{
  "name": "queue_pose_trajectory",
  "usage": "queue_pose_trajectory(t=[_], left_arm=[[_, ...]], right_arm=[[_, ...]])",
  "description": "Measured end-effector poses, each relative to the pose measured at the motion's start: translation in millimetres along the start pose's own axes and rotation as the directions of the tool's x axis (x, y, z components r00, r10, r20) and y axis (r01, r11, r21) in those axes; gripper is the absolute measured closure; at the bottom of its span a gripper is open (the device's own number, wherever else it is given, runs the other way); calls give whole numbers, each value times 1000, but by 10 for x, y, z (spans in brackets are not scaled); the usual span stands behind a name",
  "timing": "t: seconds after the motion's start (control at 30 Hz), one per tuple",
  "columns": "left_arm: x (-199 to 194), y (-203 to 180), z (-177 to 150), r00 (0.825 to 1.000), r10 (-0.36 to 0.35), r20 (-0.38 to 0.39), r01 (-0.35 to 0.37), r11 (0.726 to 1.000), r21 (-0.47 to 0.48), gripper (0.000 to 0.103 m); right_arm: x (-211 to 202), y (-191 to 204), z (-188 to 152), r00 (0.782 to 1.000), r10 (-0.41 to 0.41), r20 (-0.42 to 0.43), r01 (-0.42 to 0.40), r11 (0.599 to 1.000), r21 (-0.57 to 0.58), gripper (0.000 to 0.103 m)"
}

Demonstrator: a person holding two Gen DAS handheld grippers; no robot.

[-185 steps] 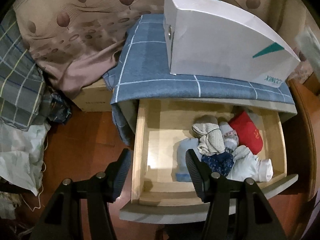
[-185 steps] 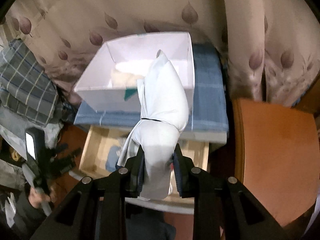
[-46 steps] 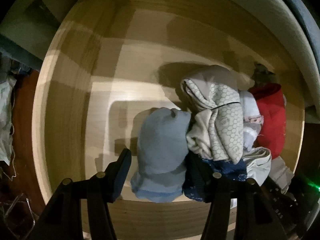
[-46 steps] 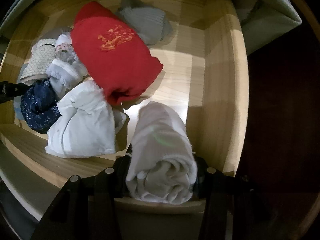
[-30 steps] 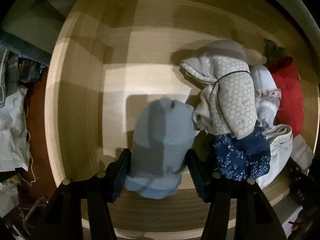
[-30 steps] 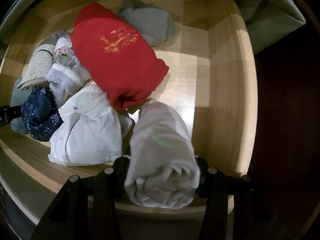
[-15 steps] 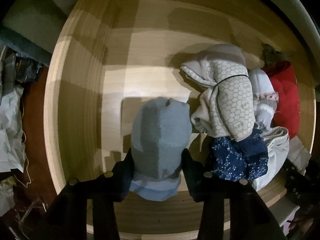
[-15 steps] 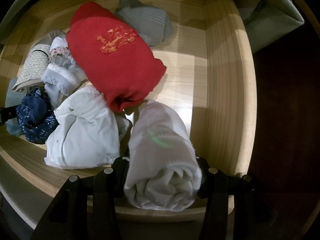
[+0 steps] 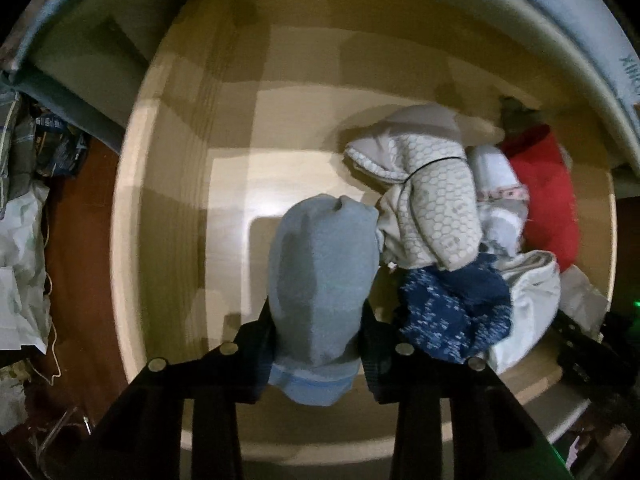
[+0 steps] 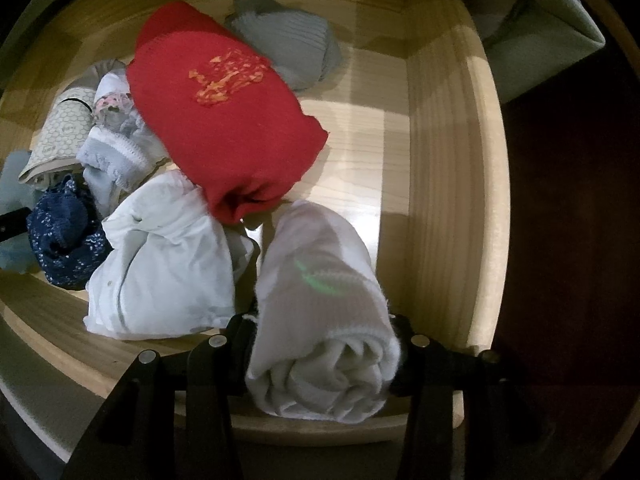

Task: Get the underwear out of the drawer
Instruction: 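Lift the light blue underwear with the left gripper and drop it into the white box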

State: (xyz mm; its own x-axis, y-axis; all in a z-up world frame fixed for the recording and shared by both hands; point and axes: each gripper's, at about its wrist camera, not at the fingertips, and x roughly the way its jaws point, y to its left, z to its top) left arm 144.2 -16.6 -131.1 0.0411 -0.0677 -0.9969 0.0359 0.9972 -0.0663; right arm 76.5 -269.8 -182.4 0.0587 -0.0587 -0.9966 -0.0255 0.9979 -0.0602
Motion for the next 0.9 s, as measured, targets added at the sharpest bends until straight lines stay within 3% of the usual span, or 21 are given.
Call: queue_pose_trajectory(t=[0.3,0.57,0.9], left_arm=[[-662,44,-120,995,-21,97,17,999,44,66],[-1243,206,-189,980,-52,191,42,998,56,66],[-2156,323,-150,937,-61,345,33,996,86,66]], right_arm=[[12,4,-4,1000,-23,11,23,1000,2,62],[3,9,3,1000,-22,9,22,1000,2,62],[11,4,-7,1000,-22,10,22,1000,3,62]])
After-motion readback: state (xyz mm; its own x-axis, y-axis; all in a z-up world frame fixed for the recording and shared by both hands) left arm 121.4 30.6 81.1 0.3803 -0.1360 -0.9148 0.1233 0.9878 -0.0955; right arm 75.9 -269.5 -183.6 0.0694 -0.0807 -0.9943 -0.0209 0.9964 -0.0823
